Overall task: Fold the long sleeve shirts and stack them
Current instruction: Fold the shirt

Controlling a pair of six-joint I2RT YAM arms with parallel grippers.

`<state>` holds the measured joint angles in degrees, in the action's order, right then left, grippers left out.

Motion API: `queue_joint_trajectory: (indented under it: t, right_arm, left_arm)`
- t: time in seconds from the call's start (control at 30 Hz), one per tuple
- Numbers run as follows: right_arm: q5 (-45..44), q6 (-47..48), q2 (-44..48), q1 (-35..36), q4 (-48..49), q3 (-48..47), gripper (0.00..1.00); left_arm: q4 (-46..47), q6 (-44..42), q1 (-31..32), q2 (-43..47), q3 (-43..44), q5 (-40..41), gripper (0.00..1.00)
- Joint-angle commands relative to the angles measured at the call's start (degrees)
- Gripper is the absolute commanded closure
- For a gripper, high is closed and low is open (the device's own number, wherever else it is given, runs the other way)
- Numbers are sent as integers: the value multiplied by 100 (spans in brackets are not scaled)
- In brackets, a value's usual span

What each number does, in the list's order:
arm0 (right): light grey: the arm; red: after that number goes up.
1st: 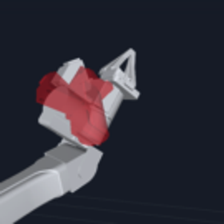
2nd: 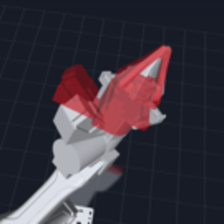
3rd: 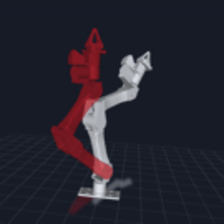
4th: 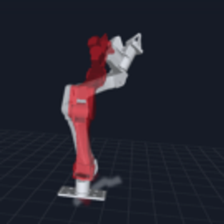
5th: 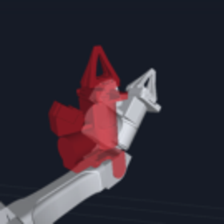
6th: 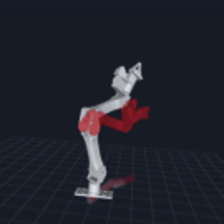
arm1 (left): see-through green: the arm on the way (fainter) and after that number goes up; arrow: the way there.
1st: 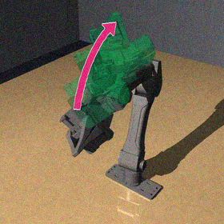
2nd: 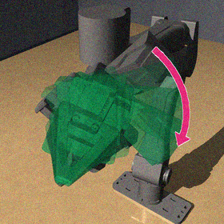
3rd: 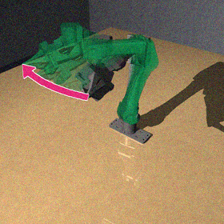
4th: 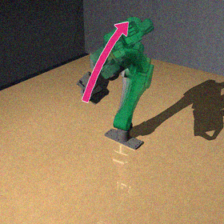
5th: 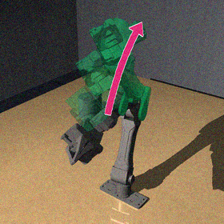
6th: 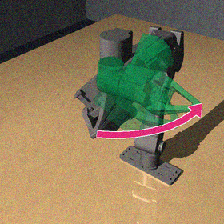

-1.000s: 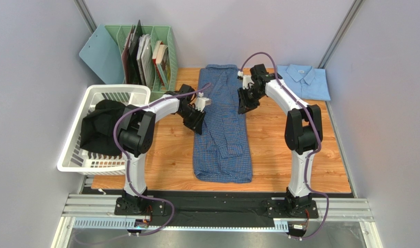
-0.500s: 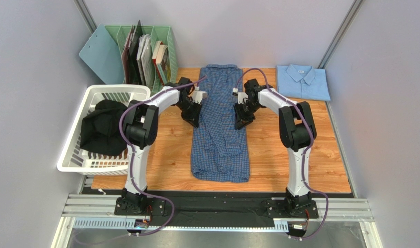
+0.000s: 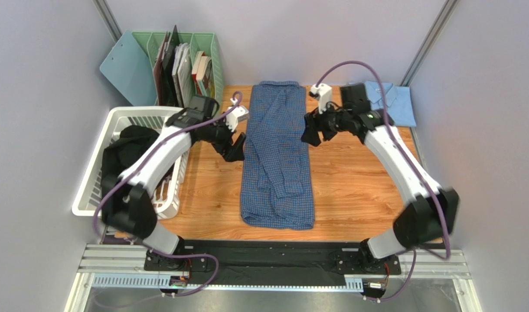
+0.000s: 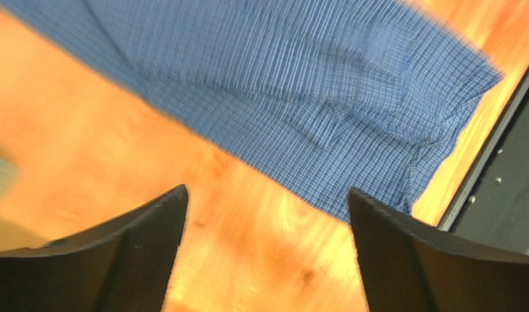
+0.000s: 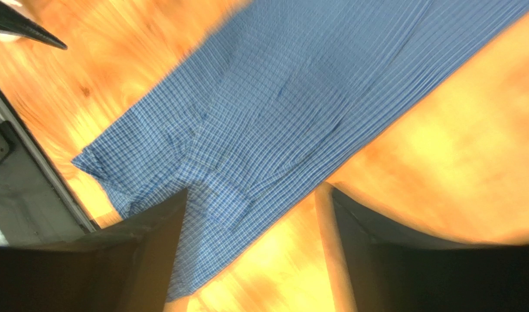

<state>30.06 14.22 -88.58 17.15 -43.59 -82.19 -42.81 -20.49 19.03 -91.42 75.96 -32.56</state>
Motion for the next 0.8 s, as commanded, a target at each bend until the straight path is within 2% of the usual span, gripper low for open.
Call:
queue_joint_trajectory:
  t: [0.0, 0.07, 0.13, 0.2, 0.23, 0.3, 0.33, 0.37, 0.43, 0.6, 0.67, 0.77]
  right_arm:
    - [673, 1810, 1192, 8, 396, 746, 0]
    - [1131, 2651, 1553, 8, 229, 1098, 0]
    - [1685, 3435, 1746, 52, -453, 1398, 0]
    - [1531, 4315, 1826, 209, -807, 1661, 0]
    - [1433, 4552, 2052, 306, -878, 2141, 0]
    - [1258, 5359, 2518, 315, -661, 2916, 0]
    - [1221, 5642, 2764, 324, -337, 3720, 0]
    - [1152, 5906, 3280, 385, -212, 4050, 2]
    - [905, 6328, 3644, 649, 51, 4839, 5]
    - [467, 6857, 3918, 1272, 701, 5845, 17]
    - [325, 6928, 3857, 1414, 1351, 6169, 21]
    - [167, 7077, 3523, 1581, 1643, 6224, 29]
  left_arm:
    - [282, -1649, 5, 1643, -739, -936, 1]
    - [691, -1486, 5, 2047, -1317, -911, 1]
    - [730, -1658, 5, 2075, -1522, -1024, 1]
    - [-224, -2263, 66, 1778, -1366, -1611, 1]
    - [-480, -2849, 144, 1724, -1391, -1674, 1]
    - [-55, -3135, 311, 2152, -2126, -1613, 1]
    - [235, -3554, 390, 2407, -2486, -1570, 1]
    - [699, -3819, 513, 2888, -3151, -1317, 1]
    - [1175, -4408, 1119, 3234, -3909, -843, 5]
    - [1661, -4806, 1928, 3385, -4616, -243, 13]
    - [1942, -4876, 2104, 3306, -4810, -59, 16]
    - [2153, -4921, 2210, 3192, -4898, 117, 20]
